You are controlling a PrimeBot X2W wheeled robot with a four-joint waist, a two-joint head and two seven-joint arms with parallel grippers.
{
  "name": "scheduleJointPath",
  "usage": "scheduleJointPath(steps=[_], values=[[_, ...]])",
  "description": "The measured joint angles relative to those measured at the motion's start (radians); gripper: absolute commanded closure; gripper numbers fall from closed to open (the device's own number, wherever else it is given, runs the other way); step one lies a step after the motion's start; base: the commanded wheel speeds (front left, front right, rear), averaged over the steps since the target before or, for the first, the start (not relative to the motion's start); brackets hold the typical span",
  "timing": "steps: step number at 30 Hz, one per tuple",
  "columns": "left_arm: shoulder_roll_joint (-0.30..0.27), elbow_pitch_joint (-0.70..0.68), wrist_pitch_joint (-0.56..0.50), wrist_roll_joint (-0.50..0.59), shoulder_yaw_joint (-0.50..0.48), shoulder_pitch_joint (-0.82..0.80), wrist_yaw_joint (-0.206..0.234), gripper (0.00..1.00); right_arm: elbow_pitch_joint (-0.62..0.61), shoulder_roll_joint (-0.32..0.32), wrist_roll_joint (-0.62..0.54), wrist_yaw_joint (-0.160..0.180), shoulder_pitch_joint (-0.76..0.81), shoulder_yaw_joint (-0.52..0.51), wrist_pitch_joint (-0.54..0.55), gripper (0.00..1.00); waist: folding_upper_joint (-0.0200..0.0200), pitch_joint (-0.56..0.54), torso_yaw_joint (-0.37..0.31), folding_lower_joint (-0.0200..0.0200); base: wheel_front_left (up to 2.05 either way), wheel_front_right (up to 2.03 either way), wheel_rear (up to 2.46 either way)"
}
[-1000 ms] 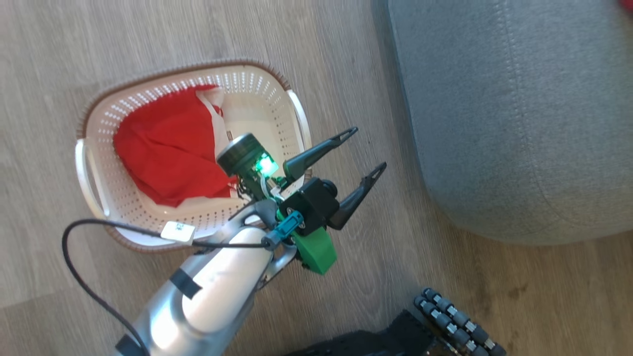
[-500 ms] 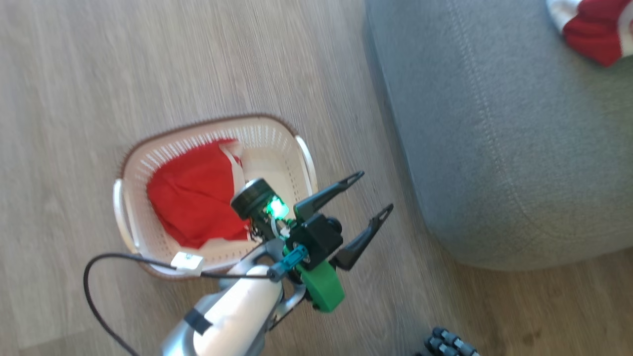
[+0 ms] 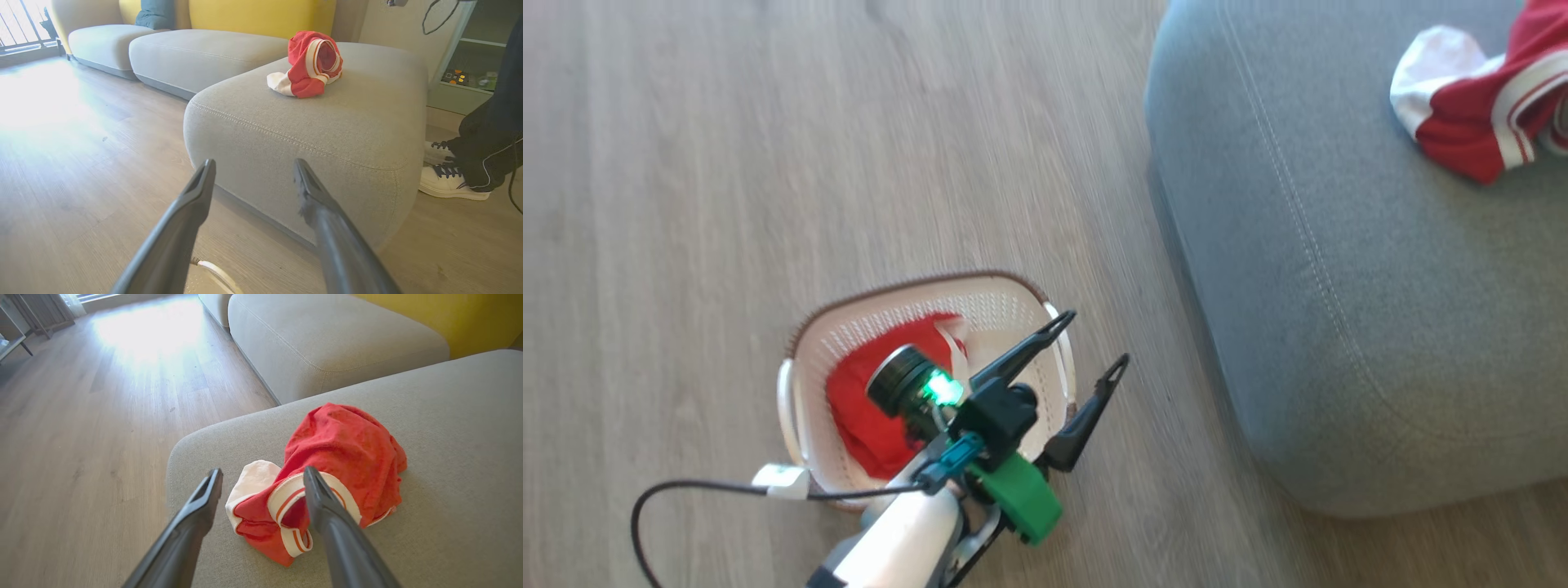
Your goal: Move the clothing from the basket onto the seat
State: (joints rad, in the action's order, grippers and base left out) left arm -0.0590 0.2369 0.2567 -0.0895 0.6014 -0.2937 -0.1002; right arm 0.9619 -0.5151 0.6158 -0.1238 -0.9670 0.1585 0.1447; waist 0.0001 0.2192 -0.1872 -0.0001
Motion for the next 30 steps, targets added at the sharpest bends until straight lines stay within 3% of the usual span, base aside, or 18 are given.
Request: scheduleJointPath(steps=[10,17,24,30], values=[[0.002,-0.048,0.000,-0.018,-0.120,0.077,0.026,0.00,-0.131,-0.006,0.094,0.000,0.090,0.093,-0.202,0.00,0.0000,-0.096,0.054,0.0000,0.00,0.00,0.00],[0.004,-0.030,0.000,-0.033,-0.201,0.123,0.105,0.00,-0.240,-0.002,0.134,0.000,0.162,0.155,-0.342,0.00,0.0000,-0.151,0.111,0.0000,0.00,0.00,0.00],[0.006,-0.062,0.000,-0.048,-0.278,0.192,0.121,0.00,-0.414,0.014,0.104,0.000,0.263,0.252,-0.393,0.00,0.0000,-0.205,0.162,0.0000,0.00,0.00,0.00],[0.007,-0.116,0.000,-0.027,-0.301,0.217,0.155,0.00,-0.568,0.056,0.042,0.000,0.392,0.197,-0.397,0.00,0.0000,-0.224,0.203,0.0000,0.00,0.00,0.00]])
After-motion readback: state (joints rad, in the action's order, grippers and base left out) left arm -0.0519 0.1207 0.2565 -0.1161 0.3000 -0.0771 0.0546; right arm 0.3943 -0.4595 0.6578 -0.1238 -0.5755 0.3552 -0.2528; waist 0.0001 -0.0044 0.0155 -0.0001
